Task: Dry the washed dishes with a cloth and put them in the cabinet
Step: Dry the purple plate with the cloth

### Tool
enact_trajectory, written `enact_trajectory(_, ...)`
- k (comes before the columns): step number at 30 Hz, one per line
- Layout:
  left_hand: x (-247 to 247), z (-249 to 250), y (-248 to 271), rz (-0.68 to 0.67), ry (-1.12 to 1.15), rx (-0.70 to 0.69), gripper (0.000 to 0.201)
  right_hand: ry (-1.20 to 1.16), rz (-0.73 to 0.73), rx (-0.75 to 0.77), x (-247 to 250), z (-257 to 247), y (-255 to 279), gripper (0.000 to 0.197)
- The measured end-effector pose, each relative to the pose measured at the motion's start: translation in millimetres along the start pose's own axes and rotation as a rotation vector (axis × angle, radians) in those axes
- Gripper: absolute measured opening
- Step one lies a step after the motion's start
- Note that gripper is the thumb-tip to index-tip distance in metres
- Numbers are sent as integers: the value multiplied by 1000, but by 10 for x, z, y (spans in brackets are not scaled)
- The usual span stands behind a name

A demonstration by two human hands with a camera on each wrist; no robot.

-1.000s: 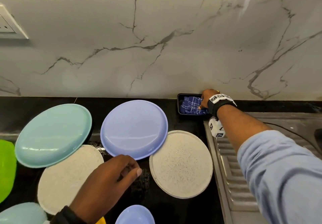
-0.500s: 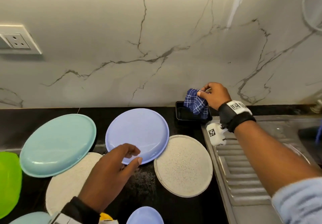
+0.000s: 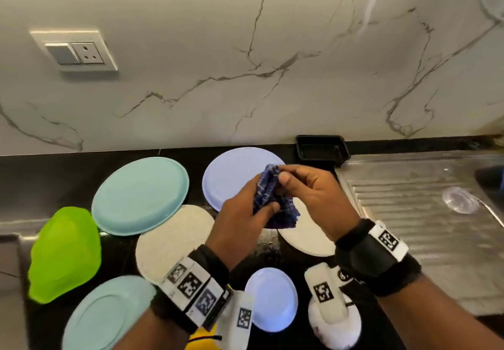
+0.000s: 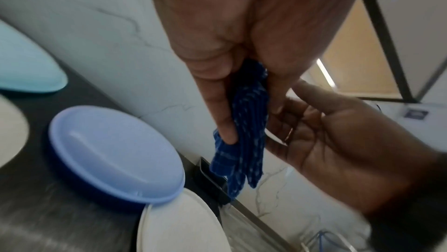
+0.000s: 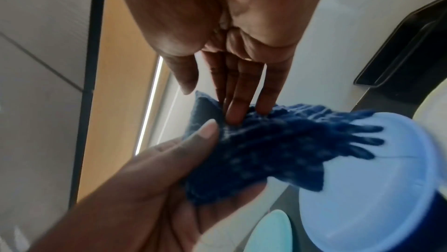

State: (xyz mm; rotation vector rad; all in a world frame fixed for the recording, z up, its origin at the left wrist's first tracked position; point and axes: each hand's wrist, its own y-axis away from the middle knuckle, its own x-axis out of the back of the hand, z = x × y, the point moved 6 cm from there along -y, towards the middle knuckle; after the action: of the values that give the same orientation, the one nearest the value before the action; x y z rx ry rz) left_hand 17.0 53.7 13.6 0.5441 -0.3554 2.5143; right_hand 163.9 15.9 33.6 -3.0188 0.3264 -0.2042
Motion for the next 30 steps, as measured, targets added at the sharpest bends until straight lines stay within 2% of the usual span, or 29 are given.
enact_trajectory(3, 171, -91, 73, 53, 215, 40, 31, 322, -96, 158, -151, 79, 161, 53)
enact_trajectory(5, 204, -106, 114, 40, 398, 100, 28, 476, -132, 253, -235, 95, 266, 66)
enact_trajectory(8, 230, -77, 195, 22, 585, 185, 26, 593, -175, 336, -315, 110, 374, 76)
enact_trajectory(10, 238, -79, 255, -4, 626, 235, 30, 662, -170, 372, -308, 111, 418, 72)
enact_trajectory(12, 228, -85, 289, -57, 650, 268, 40, 625, -130, 375, -257, 114, 450, 62)
enact_trajectory(14, 211, -91, 295, -121, 661, 288, 47, 471, -111, 298, -192, 124, 470, 54)
enact_trajectory(17, 212, -90, 265, -191, 616, 247, 43, 174, -96, 109, -94, 163, 482, 34)
enact_trajectory(20, 272, -89, 199, -175, 500, 167, 34, -62, -30, 24, 24, 239, 521, 25)
enact_trajectory(23, 352, 22, 101, -139, 323, 47, 23, -144, 46, -38, 149, 380, 564, 31)
enact_trajectory(25, 392, 206, 23, -158, 22, -101, 16, -108, 96, -83, 277, 491, 561, 37)
enact_trajectory(27, 385, 432, -48, -219, -335, -260, 13, -3, 168, -101, 436, 518, 541, 36)
enact_trajectory(30, 347, 822, -105, -258, -766, -565, 18, 53, 207, -8, 536, 307, 452, 34)
